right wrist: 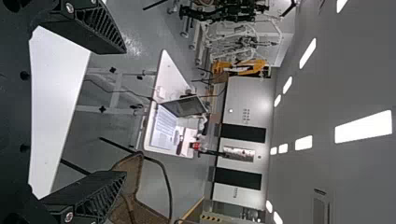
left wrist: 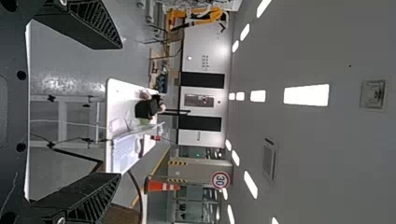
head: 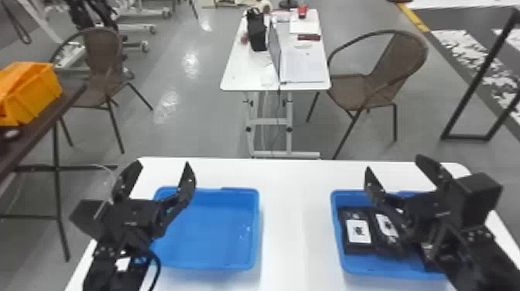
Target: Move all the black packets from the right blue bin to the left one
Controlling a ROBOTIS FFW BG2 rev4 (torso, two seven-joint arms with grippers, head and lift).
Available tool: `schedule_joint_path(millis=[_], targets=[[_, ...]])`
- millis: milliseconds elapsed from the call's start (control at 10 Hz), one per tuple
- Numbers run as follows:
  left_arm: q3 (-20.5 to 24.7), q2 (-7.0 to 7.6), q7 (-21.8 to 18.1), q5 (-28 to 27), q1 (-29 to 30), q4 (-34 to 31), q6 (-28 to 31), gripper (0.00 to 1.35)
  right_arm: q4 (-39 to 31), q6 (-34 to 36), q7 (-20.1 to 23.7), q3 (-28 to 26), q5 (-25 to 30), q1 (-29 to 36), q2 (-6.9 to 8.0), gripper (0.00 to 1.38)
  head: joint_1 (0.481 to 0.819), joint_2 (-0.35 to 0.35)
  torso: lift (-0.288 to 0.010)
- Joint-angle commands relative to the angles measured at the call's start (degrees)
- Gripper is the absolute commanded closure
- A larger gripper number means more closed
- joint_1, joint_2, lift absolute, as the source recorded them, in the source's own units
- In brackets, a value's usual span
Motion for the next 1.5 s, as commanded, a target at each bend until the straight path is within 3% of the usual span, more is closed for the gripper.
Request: schedule_joint_path(millis=[0, 200, 500, 700, 1000, 1300, 1400], targets=[[-0.5, -0.59, 0.0, 0.6, 4.3, -0.5, -0.8, 0.04, 2.4, -3.4, 0.6, -0.2, -3.4, 3.0, 0.83, 0.10, 0.695, 0.064, 0.000], [-1.0, -0.59, 2.6, -0.1, 9.2, -2.9, -2.0, 0.07, 1.6, -3.3, 0.7, 0.6, -4.3, 5.4, 1.27, 0.10, 0.695, 0.074, 0.000], [-2.5, -0.59, 2.8, -1.2, 6.1, -2.2, -2.4, 0.08, 1.8, -2.9, 0.7, 0.4, -3.4, 4.5, 1.80, 0.10, 0.695, 0.083, 0.000], [-2.2, -0.59, 2.8, -0.9, 6.3, -2.2, -2.7, 0.09, -0.5, -0.2, 0.6, 0.4, -0.3, 4.6, 1.98, 0.10, 0.695, 0.069, 0.000], [-2.1, -0.59, 2.8, -0.9, 6.3, -1.9, -3.0, 0.09, -0.2, -0.1, -0.5, 0.5, 0.3, 4.5, 2.12, 0.12, 0.695, 0.069, 0.000], [-2.1, -0.59, 2.8, -0.4, 6.3, -1.8, -3.1, 0.09, 6.8, 1.4, -2.0, -6.1, -3.7, 1.8, 2.12, 0.14, 0.695, 0.050, 0.000], [-2.1, -0.59, 2.8, -0.4, 6.3, -1.7, -3.2, 0.09, 9.9, 1.9, -1.7, -8.4, -3.4, 0.1, 1.45, 0.14, 0.695, 0.014, 0.000]])
